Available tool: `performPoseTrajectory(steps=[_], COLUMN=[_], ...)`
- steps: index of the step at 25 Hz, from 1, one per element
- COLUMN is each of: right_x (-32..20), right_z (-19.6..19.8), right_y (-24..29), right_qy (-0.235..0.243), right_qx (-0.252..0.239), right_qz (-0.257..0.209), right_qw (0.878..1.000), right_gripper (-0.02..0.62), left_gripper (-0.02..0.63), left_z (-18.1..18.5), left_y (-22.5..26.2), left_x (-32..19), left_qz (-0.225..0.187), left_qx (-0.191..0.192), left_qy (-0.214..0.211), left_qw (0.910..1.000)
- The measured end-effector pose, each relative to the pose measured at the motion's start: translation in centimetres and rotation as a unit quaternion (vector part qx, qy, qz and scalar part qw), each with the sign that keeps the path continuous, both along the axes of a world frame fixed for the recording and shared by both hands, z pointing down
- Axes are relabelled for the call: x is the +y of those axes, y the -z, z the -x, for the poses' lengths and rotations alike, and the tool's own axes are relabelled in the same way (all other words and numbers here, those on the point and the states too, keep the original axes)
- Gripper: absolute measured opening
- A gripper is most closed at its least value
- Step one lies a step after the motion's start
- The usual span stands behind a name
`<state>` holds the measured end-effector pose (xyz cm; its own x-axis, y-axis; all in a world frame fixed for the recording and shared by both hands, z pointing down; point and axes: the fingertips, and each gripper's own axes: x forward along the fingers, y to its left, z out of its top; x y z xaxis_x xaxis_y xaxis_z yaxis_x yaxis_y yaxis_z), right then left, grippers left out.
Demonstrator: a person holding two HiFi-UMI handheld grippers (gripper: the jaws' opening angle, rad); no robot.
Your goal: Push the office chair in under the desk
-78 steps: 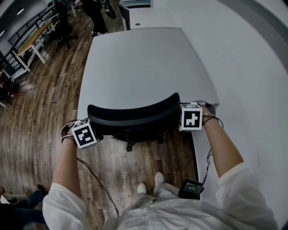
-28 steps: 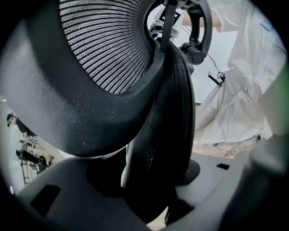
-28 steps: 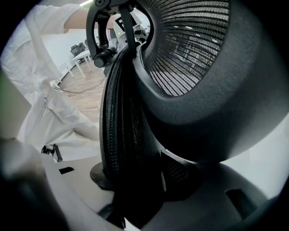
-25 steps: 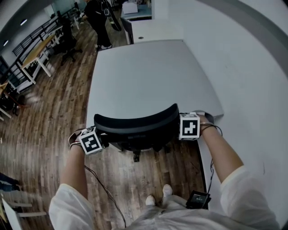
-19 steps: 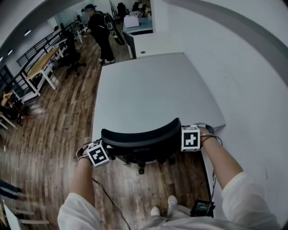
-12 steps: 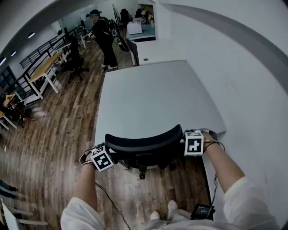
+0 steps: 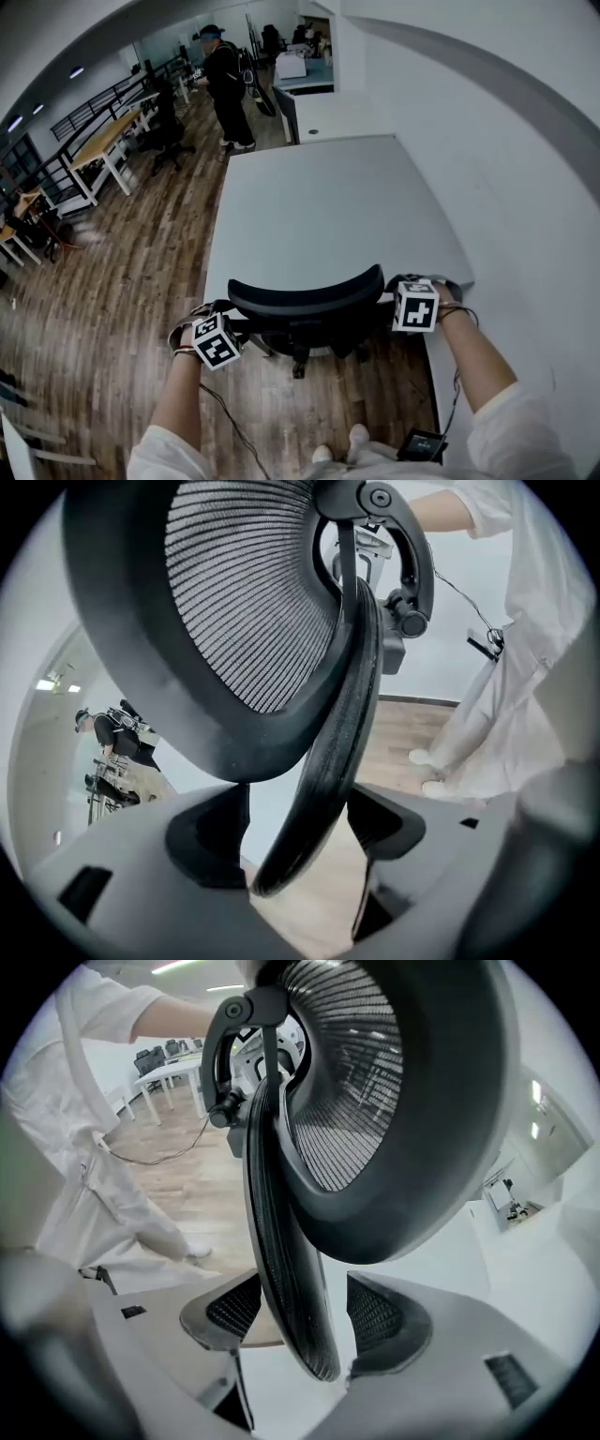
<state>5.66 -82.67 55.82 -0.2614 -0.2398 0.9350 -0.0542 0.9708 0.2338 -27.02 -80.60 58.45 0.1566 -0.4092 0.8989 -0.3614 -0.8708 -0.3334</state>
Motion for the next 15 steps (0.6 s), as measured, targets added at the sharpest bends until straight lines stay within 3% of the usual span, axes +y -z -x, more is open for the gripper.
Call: performPoseTrajectory(steps=[7, 12, 15], right_x=[1.0, 1.9, 2.4], right_z=[-0.5, 0.2, 0.4], right_y=[1.5, 3.2, 4.0], right_qy=[-0.079, -0.118, -0.146], right_qx=[-0.089, -0.164, -0.215], right_qz=[-0.026, -0.041, -0.049], right_qw=[0.993, 0.979, 0.965], right_gripper=[0.284, 0.284, 0.284], left_gripper=[0.302, 0.262, 0.230], left_z=[-0.3, -0.6, -1.3], left_y=[2.6, 4.7, 6.3], left_x=[0.8, 1.4, 1.8], left_qz=[-0.064, -0.111, -0.133], left_qx=[0.083, 0.150, 0.194], left_qy=[0.065, 0.114, 0.144], left_qw=[0.9923, 0.9758, 0.9614])
